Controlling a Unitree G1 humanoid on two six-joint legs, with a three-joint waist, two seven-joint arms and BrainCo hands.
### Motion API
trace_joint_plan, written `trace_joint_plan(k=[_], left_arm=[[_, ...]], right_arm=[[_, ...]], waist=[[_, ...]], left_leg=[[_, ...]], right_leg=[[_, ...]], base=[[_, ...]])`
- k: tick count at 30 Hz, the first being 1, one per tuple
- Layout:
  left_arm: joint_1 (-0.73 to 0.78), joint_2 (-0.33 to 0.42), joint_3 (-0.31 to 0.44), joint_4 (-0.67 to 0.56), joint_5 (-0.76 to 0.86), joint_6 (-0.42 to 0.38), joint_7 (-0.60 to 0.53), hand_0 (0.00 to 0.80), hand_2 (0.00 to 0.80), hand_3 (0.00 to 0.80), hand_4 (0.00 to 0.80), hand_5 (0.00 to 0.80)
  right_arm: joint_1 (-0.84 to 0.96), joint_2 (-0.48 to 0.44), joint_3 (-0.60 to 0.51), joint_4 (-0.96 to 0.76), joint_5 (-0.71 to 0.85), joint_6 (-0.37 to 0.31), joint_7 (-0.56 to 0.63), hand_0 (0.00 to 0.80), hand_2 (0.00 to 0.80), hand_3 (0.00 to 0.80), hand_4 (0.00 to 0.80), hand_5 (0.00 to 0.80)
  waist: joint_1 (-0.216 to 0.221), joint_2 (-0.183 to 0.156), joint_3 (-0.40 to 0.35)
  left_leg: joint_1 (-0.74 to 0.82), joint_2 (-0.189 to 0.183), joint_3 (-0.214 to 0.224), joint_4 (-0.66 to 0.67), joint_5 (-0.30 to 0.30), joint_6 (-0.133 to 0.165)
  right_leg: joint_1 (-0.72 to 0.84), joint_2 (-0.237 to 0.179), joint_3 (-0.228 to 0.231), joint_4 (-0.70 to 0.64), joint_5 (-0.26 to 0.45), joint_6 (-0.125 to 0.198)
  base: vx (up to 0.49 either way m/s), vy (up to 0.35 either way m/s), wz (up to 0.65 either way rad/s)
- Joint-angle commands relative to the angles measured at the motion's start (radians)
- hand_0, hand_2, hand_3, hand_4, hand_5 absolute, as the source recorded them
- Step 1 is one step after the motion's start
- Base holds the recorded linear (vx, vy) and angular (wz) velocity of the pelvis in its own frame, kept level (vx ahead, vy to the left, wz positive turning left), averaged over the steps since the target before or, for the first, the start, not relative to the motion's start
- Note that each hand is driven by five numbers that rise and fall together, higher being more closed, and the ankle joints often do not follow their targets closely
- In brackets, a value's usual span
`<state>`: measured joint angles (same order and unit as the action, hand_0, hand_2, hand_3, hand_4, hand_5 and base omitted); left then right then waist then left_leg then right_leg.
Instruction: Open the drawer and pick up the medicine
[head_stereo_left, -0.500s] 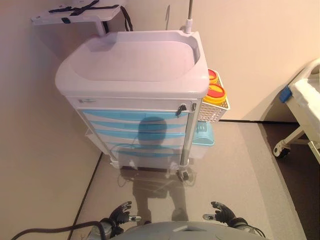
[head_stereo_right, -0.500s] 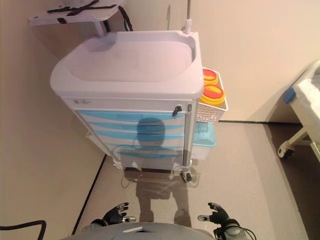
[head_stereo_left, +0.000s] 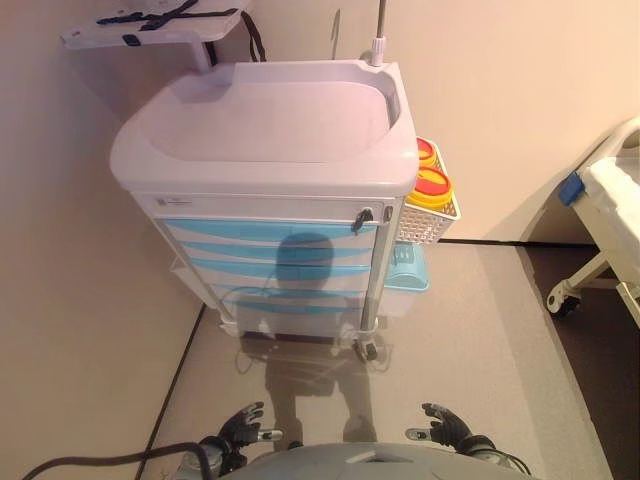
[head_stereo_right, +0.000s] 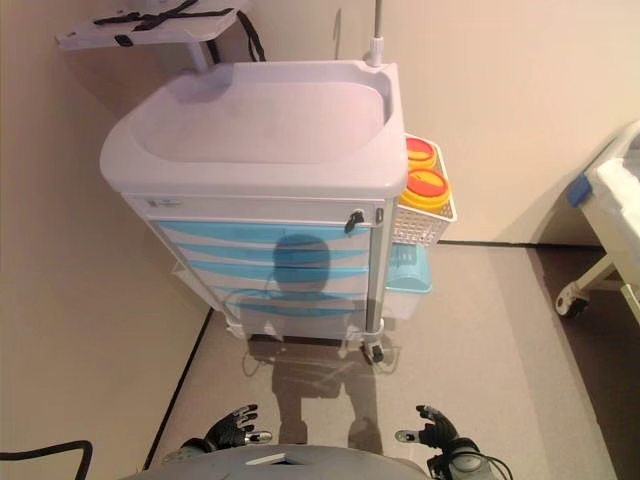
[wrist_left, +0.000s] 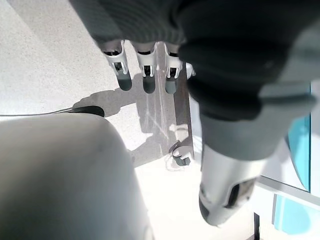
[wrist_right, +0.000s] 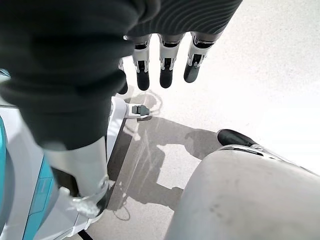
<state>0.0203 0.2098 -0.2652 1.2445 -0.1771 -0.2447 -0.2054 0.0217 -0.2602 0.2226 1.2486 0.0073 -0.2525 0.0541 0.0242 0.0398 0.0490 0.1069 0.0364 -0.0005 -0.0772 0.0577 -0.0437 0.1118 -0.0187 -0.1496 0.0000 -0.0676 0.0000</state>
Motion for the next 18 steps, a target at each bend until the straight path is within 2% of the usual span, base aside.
trace_joint_plan(k=[1, 8, 12, 18], left_arm=[[-0.052, 0.000, 0.067, 0.057, -0.031, -0.010, -0.017, 0.000, 0.000, 0.000, 0.000, 0.000], [-0.057, -0.001, 0.070, 0.058, -0.050, 0.004, -0.011, 0.000, 0.000, 0.000, 0.000, 0.000], [-0.054, -0.003, 0.094, 0.068, -0.096, 0.024, -0.020, 0.000, 0.000, 0.000, 0.000, 0.000], [-0.037, -0.002, 0.128, 0.073, -0.125, 0.012, -0.029, 0.000, 0.000, 0.000, 0.000, 0.000]], right_arm=[[-0.055, 0.017, 0.035, 0.014, -0.019, -0.020, 0.007, 0.000, 0.000, 0.000, 0.000, 0.000], [-0.058, 0.016, 0.036, 0.015, -0.015, -0.016, 0.006, 0.000, 0.000, 0.000, 0.000, 0.000], [-0.052, 0.016, 0.031, 0.014, -0.015, -0.015, 0.007, 0.000, 0.000, 0.000, 0.000, 0.000], [-0.038, 0.015, 0.021, 0.017, -0.027, -0.012, 0.011, 0.000, 0.000, 0.000, 0.000, 0.000]], waist=[[-0.001, -0.064, 0.009], [0.001, -0.064, 0.016], [-0.001, -0.065, 0.021], [-0.002, -0.067, 0.029]], left_leg=[[0.020, -0.059, 0.056, 0.016, -0.109, 0.043], [0.013, -0.060, 0.055, 0.018, -0.108, 0.044], [0.011, -0.062, 0.056, 0.020, -0.109, 0.045], [0.005, -0.064, 0.060, 0.035, -0.116, 0.045]], right_leg=[[-0.010, -0.026, 0.039, -0.054, 0.066, 0.061], [-0.017, -0.027, 0.038, -0.052, 0.066, 0.060], [-0.019, -0.029, 0.038, -0.052, 0.067, 0.061], [-0.025, -0.033, 0.038, -0.045, 0.068, 0.061]], base=[[0.000, 0.000, 0.00], [0.000, 0.000, 0.00], [0.043, 0.015, 0.00], [0.084, 0.031, 0.00]])
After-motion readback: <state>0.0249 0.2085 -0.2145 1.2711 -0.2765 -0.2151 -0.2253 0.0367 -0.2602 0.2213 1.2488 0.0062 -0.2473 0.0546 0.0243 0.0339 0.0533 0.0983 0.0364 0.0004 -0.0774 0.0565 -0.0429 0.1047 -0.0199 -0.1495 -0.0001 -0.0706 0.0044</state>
